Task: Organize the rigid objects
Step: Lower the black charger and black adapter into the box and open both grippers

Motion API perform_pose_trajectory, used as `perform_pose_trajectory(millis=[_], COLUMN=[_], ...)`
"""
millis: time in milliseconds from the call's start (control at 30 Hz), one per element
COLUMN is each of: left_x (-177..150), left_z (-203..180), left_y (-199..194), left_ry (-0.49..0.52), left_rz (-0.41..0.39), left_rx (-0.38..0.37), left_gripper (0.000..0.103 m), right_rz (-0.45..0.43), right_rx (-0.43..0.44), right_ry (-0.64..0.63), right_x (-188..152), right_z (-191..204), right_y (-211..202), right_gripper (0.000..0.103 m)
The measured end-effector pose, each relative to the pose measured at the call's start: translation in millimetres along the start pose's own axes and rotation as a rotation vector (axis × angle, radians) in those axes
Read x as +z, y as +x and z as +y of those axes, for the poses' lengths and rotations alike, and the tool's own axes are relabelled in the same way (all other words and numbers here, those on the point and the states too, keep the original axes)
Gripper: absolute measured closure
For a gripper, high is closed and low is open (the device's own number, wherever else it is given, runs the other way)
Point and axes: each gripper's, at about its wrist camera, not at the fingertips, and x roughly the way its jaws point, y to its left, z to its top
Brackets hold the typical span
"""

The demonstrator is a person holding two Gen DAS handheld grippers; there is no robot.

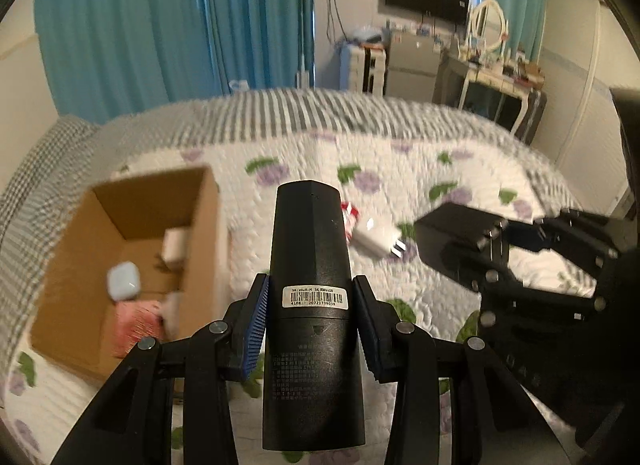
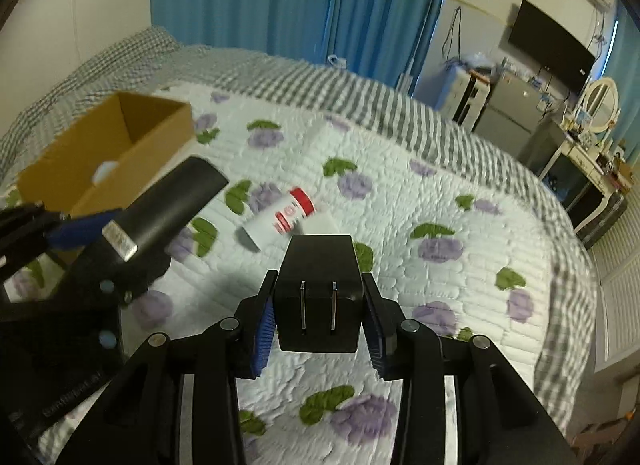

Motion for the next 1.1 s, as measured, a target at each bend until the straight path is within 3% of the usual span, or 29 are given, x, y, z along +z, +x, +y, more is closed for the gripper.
perform_pose_trajectory(millis=[300,533,667,867,1100], left_x=[24.1,32.4,28.6,17.5,2.0], left_z=[53.6,120.3,158.0,199.7,209.0], left_y=[-53.0,-50.1,-31.3,14.8,52.5], left_ry=[-0.042,-0.098,-0.129,-0.17,-0.152], left_rz=[-0.11,-0.126,-0.098,-0.022,0.043], left_rx=[0.01,0.067,0.101,0.113,0.095], left_gripper=[0.062,0.062,0.062,0.062,0.062], right_rz=[-0.113,-0.198,-0.209,-0.15,-0.067], right_rx=[-0.055,-0.015,0.033,0.113,0.153], right_ry=[-0.078,-0.153,-0.183,-0.198,-0.182], right_x=[46.9,109.3,134.8,153.4,150.1], right_z=[45.0,104.9,142.6,184.2,199.9], right_y=[-74.6,-94.4,-75.7,-13.5,60.3], right_gripper=[0.065,0.065,0.065,0.065,0.065])
